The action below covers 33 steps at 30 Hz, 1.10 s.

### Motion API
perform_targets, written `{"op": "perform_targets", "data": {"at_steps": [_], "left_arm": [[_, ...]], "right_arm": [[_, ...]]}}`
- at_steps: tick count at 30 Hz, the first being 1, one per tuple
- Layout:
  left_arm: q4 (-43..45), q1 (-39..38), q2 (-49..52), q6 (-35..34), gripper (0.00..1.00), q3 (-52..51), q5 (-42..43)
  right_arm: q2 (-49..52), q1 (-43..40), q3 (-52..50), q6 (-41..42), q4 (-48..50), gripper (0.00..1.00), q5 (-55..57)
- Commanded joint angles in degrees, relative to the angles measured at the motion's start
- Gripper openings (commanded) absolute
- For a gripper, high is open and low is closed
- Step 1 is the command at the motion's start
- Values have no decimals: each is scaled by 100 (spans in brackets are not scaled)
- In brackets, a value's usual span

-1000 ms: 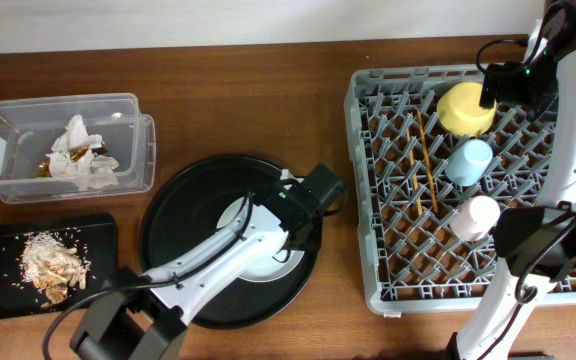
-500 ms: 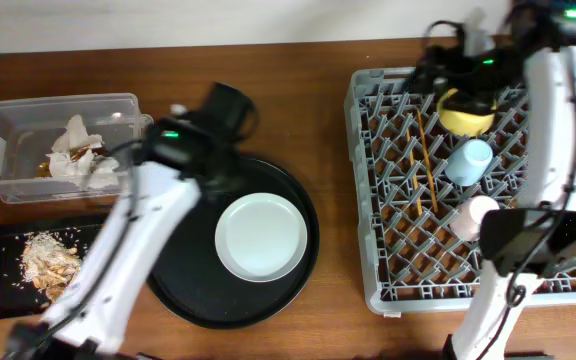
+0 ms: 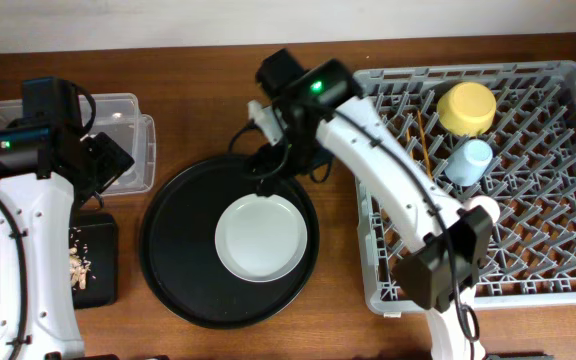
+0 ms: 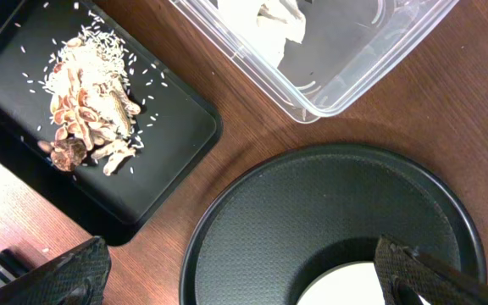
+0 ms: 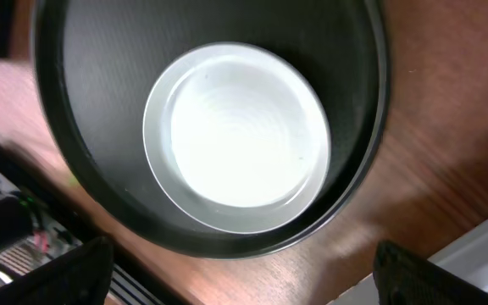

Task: Sort waste into correct bins and load items into the dishwasher rack
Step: 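Withdraw the left gripper and reach the right gripper to the plate, then grasp the white plate's rim with the right gripper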

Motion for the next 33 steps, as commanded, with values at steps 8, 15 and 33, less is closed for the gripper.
{"op": "perform_targets", "data": {"at_steps": [8,15,33], "left_arm": [[-7,24,-81,28,99,50,125],[-7,24,-81,28,99,50,125],[-7,24,-81,28,99,50,125]], "right_arm": [[-118,435,-2643,837,1633,68,1178],[-107,374,-3036,514,1998,66,1174],[72,369,-3971,538,2966,49,1027]]}}
